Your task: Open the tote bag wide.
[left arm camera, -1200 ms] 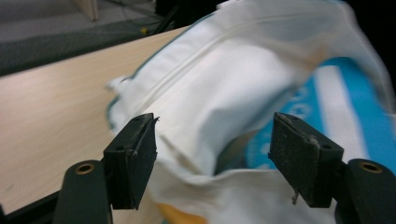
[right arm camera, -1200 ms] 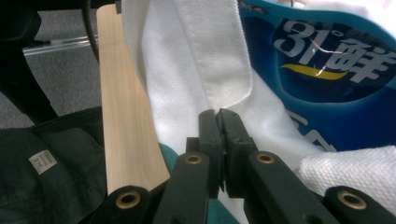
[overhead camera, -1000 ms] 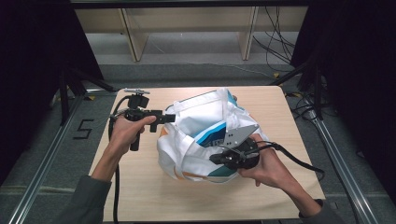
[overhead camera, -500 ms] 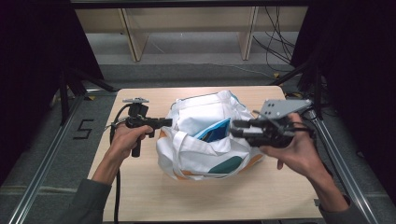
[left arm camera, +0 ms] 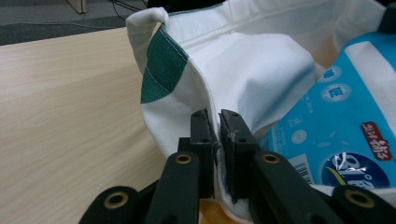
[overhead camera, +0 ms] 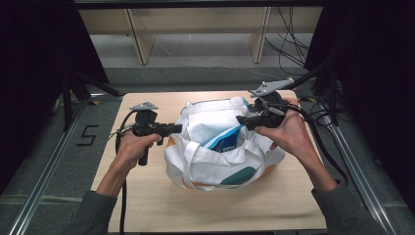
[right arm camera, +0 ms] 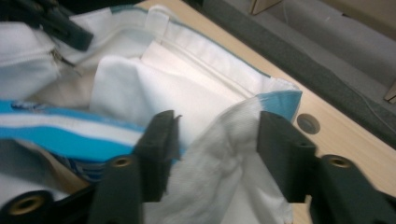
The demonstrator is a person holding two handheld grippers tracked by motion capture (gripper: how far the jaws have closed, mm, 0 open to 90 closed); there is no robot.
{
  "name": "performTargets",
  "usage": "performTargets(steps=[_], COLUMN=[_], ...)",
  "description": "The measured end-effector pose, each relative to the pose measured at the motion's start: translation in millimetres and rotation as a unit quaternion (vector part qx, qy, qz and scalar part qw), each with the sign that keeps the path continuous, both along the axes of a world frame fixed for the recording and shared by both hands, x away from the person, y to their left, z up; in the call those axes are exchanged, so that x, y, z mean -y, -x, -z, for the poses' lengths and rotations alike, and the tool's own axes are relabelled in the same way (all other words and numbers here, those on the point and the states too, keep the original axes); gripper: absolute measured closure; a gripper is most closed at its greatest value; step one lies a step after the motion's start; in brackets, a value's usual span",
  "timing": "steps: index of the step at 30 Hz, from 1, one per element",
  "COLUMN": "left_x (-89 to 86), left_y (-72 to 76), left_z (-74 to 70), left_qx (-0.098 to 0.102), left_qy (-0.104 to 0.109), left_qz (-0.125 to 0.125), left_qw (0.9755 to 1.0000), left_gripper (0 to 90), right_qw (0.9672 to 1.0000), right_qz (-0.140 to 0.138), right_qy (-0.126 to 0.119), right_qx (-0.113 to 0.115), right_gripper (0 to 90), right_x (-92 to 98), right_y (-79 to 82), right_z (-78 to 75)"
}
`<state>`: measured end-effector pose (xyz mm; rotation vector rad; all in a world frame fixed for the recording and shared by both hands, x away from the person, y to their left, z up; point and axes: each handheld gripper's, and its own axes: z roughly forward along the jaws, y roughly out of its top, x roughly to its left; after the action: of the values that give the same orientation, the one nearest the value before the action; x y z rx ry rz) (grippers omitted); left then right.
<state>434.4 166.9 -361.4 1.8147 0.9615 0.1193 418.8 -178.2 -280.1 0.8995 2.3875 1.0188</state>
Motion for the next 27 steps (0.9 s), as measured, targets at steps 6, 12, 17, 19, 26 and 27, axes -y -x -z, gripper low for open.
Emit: performTargets(steps=[6, 12, 17, 19, 26, 27], left_x=[3.7, 2.3, 3.4, -0.8, -6.2, -2.9], left_y=[7.6, 15.0, 19.8, 19.4, 15.6, 15.9], left_z=[-3.2, 2.5, 30.9, 48.2, 85.7, 91.1], left_qx=[0.009, 0.021, 0.02, 0.006, -0.003, 0.001], left_qy=[0.003, -0.01, -0.043, -0.044, -0.028, -0.041], left_qz=[0.012, 0.025, 0.038, 0.037, 0.032, 0.041], left_qw=[0.9999, 0.9994, 0.9981, 0.9983, 0.9991, 0.9983], left_gripper=[82.8, 82.6, 83.9, 84.4, 83.8, 83.8], right_qw=[0.9995, 0.9995, 0.999, 0.9983, 0.9969, 0.9963], right_qz=[-0.015, -0.018, -0.011, -0.009, -0.01, -0.008], right_qy=[0.027, 0.02, 0.03, 0.042, 0.034, 0.035], right_qx=[-0.011, -0.015, -0.032, -0.039, -0.07, -0.079], right_gripper=[82.4, 88.8, 88.8, 88.7, 87.3, 87.3], right_x=[10.0, 25.6, 27.6, 26.8, 28.9, 28.7], right_y=[0.5, 1.9, 1.2, 0.0, -9.1, -9.0], right_z=[13.1, 40.5, 78.5, 93.3, 134.8, 134.9])
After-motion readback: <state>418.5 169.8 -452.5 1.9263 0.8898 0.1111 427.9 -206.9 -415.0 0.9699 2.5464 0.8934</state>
